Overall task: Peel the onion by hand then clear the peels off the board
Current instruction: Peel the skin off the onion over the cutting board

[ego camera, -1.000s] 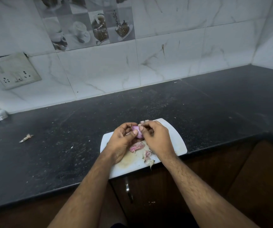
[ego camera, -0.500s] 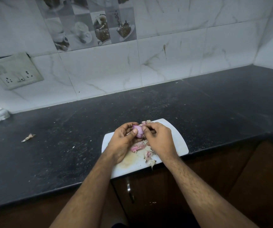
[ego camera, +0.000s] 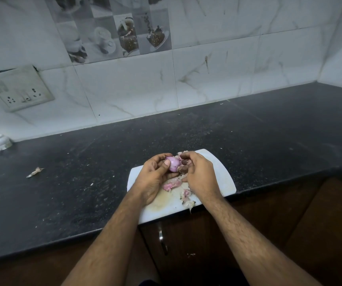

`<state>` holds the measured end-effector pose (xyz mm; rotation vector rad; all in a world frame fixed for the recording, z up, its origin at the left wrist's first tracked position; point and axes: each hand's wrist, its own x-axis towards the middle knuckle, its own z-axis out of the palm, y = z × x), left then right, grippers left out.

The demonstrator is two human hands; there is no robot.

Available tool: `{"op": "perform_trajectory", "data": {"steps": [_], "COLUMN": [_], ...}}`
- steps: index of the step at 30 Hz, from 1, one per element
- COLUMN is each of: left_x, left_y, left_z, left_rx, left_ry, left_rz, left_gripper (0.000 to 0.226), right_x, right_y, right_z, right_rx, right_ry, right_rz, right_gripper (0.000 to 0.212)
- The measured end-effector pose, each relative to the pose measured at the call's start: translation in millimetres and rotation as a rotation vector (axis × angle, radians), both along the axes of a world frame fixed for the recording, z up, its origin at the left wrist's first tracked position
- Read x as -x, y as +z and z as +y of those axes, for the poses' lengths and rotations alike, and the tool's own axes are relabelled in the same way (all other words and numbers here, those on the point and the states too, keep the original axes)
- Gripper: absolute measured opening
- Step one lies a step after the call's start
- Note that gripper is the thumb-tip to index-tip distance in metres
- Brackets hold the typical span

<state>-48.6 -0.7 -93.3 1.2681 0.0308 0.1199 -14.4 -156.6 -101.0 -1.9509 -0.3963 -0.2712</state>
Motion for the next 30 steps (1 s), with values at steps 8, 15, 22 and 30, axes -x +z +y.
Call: {"op": "perform_trajectory", "data": {"steps": [8,15,22,30], "left_x": [2.7,3.8,2.1,5.5], "left_y": [5.8,3.6,2.9,6.8], "left_z": [-2.6,-1.9,-3.4,-5.4], "left_rx": [0.064,0.003,-0.055,-0.086], "left_ry": [0.021,-0.005,-0.014,-0.073], "left_rz": [0.018,-0.014,0.003,-0.011], "left_gripper": [0.026,0.020,0.021,0.025], "right_x": [6.0,2.6,-0.3,-4.2], "right_y": [9.9,5.2,5.1,9.3], "right_z": [-1.5,-2.7,2.3,-0.2], "right_rx": [-0.034,0.035,0.245,0.246], "right_ry": [0.025,0.029,-0.059,-0.041], "right_rz": [-0.029,-0.085,0.045,0.102], "right_gripper": [0.023,0.010,0.017,0.027]}}
